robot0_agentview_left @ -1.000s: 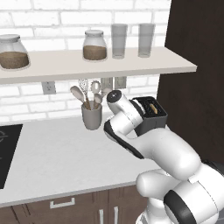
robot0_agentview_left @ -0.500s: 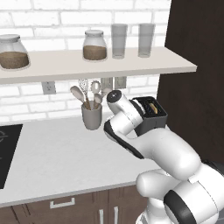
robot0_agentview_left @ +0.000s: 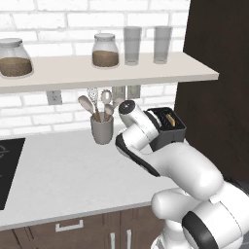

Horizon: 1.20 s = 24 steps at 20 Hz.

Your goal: Start the toaster. Once the lever pops up, take the bread to the plate on the dining counter.

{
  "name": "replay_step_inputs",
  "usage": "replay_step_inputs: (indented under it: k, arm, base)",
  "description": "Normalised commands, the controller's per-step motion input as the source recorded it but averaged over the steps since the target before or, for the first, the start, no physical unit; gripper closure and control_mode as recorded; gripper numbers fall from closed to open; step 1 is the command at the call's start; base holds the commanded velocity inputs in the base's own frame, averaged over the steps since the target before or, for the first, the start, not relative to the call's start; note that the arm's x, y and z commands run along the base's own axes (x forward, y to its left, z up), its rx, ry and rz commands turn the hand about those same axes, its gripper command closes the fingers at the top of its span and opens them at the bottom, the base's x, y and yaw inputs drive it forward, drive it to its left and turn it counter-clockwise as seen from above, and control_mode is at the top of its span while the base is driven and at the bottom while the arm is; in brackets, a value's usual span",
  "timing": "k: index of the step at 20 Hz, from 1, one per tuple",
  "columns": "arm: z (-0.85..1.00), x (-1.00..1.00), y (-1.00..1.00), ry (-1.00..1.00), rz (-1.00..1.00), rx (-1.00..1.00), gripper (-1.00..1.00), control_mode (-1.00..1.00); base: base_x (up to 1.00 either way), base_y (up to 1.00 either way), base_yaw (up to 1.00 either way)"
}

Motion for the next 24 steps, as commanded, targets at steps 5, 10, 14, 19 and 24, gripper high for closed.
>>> replay_step_inputs:
  k: [5,10,14,19,24]
  arm:
    - [0.0,0.0,0.0,0.0,0.0,0.0,-1.0,-1.0]
    - [0.0,0.0,0.0,0.0,0.0,0.0,-1.0,-1.0]
    - [0.0,0.0,0.0,0.0,0.0,0.0,-1.0,-1.0]
    - [0.0,0.0,0.0,0.0,0.0,0.0,-1.0,-1.0]
    - [0.0,0.0,0.0,0.0,0.0,0.0,-1.0,-1.0]
  base:
    - [0.0,0.0,0.0]
    - [0.0,0.0,0.0]
    - [0.0,0.0,0.0]
    - [0.0,0.0,0.0]
    - [0.0,0.0,0.0]
